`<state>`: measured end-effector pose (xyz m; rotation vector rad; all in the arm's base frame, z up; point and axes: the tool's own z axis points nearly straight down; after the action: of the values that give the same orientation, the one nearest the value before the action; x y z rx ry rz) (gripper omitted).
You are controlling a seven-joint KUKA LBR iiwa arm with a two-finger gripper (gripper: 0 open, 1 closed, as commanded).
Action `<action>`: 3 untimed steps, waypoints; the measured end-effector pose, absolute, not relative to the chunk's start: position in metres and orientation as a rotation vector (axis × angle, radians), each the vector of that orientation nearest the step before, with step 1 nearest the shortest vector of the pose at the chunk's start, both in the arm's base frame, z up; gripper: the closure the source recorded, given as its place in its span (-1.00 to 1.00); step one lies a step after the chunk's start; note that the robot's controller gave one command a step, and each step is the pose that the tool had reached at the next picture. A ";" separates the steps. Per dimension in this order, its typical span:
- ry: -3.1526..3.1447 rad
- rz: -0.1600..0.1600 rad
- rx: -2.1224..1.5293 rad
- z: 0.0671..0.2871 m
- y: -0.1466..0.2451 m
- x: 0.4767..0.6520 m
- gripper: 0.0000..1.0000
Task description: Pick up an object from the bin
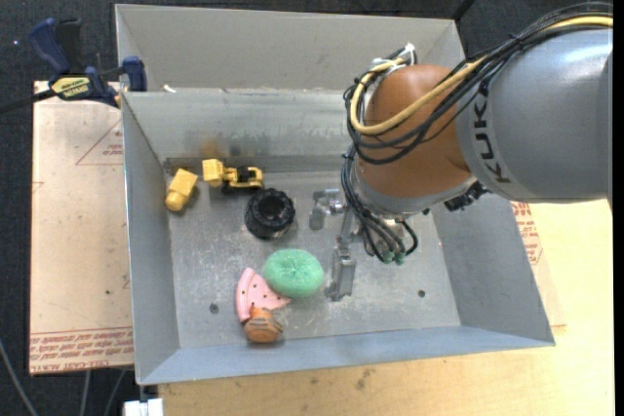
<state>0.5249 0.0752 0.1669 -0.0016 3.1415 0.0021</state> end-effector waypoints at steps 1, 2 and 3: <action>3.134 0.003 0.152 0.127 0.087 0.519 -1.00; 3.116 0.003 0.394 0.087 0.091 0.526 -1.00; 3.106 0.002 0.465 0.070 0.115 0.553 1.00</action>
Offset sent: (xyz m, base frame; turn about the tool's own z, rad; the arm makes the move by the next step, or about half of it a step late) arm 0.0031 0.0161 -0.0885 0.2624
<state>0.5535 0.1147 0.0697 0.4645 3.1058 0.0023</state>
